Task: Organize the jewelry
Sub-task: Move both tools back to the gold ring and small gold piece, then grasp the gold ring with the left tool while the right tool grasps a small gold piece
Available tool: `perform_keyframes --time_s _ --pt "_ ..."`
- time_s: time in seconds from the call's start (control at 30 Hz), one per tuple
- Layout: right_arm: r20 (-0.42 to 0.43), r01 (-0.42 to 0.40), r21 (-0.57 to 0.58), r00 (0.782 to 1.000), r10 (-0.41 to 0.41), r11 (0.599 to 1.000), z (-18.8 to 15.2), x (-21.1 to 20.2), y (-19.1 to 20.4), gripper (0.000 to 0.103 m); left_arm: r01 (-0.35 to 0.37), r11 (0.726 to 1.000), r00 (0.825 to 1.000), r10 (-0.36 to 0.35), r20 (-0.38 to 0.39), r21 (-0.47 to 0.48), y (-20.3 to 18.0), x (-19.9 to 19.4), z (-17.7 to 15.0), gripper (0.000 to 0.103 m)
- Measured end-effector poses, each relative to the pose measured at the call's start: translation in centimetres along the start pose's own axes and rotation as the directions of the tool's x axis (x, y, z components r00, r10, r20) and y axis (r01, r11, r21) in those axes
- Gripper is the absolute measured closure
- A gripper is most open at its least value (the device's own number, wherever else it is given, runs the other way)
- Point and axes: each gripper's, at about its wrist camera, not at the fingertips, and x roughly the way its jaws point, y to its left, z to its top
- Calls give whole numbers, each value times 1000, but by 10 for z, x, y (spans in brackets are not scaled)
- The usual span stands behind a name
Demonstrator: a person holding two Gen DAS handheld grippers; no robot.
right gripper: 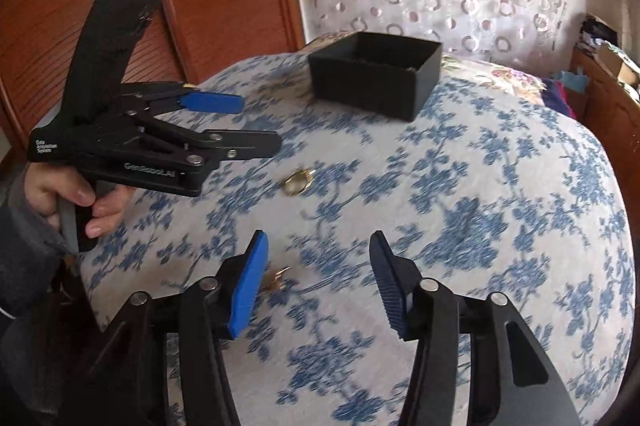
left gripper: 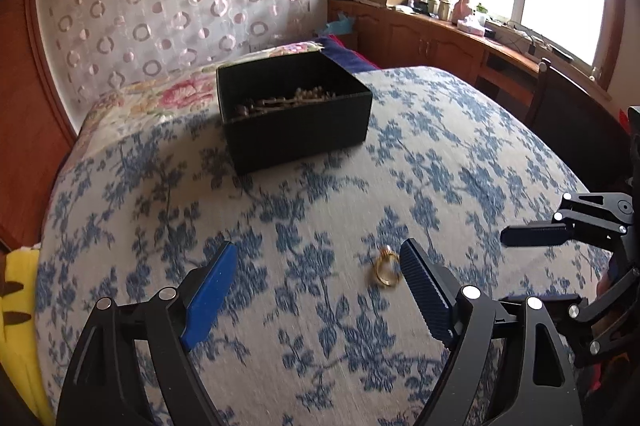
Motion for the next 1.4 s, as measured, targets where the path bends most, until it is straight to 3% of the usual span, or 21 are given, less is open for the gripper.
perform_keyframes --time_s 0.4,0.5,0.67,0.97,1.33,1.4 --pt "-78 -23 -105 997 14 994 -11 11 30 77 15 1000 999 -15 -36 3 -4 5 -13 23" --pt "-88 -21 -118 996 11 993 -13 11 31 91 19 1000 999 -19 -40 5 -5 5 -13 23" --pt "-81 -25 -111 997 16 994 -14 6 26 93 32 999 998 -31 -53 14 -10 9 -12 23" --pt "-25 39 -61 999 -41 997 -6 -10 -2 93 51 998 997 -49 -55 45 -27 18 -4 25" --pt "-11 72 -22 997 -72 997 -7 -14 -23 93 51 995 996 -44 -81 88 -40 28 -1 64" --pt "-8 74 -19 997 -75 997 -7 -15 -25 93 47 994 996 -39 -84 95 -41 29 -1 66"
